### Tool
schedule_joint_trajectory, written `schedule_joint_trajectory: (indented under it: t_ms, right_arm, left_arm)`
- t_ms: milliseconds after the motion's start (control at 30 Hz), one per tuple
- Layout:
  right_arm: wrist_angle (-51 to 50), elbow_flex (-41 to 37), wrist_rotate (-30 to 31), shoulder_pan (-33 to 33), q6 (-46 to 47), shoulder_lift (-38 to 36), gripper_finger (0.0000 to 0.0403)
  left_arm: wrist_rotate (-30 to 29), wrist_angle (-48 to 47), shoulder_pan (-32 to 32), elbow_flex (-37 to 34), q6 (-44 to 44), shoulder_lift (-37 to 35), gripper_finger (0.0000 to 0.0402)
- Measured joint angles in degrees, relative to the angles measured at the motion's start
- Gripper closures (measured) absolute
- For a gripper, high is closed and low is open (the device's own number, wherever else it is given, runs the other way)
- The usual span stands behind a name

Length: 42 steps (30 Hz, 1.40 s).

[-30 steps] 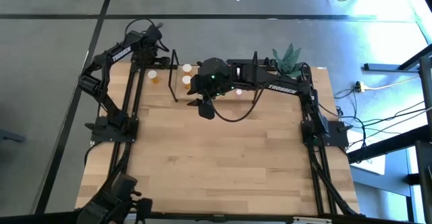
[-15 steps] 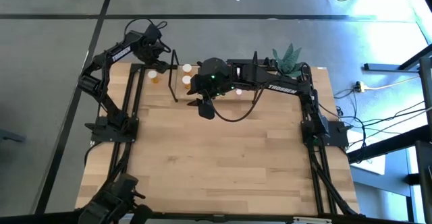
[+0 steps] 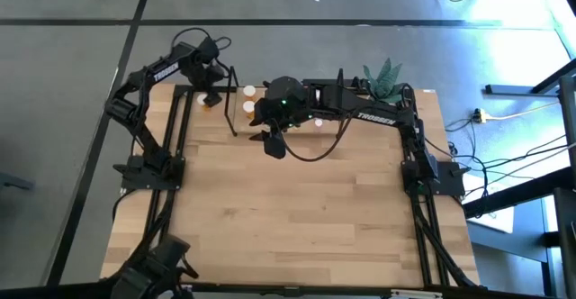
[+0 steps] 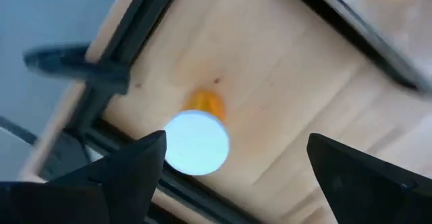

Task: Pick and place medicine bottles onto shelf by color
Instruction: Put the orange pill bottle on the shelf aligned with the other orange pill bottles

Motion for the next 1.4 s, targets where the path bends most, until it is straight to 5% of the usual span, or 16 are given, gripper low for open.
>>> schedule_joint_trajectory:
  t_ms: [100,300,933,1400]
  right_arm:
    - [0.0,0.0,0.0,0.0,0.0,0.0,0.0198]
    - [0.0,0.0,0.1,0.0,0.0,0.0,0.0198]
    - [0.0,0.0,0.0,0.0,0.0,0.0,0.0199]
    - [0.0,0.0,0.0,0.0,-0.3,0.0,0.0199]
  left_arm:
    - [-3.9,-0.7,-1.6,0.0,7.1,0.0,0.0049]
    - [-9.5,-0.4,-3.1,0.0,4.5,0.0,0.0049]
    - [-11.5,0.5,-3.3,0.0,-8.5,3.4,0.0049]
    - [-14.9,2.7,-2.7,0.0,-7.7,8.2,0.0049]
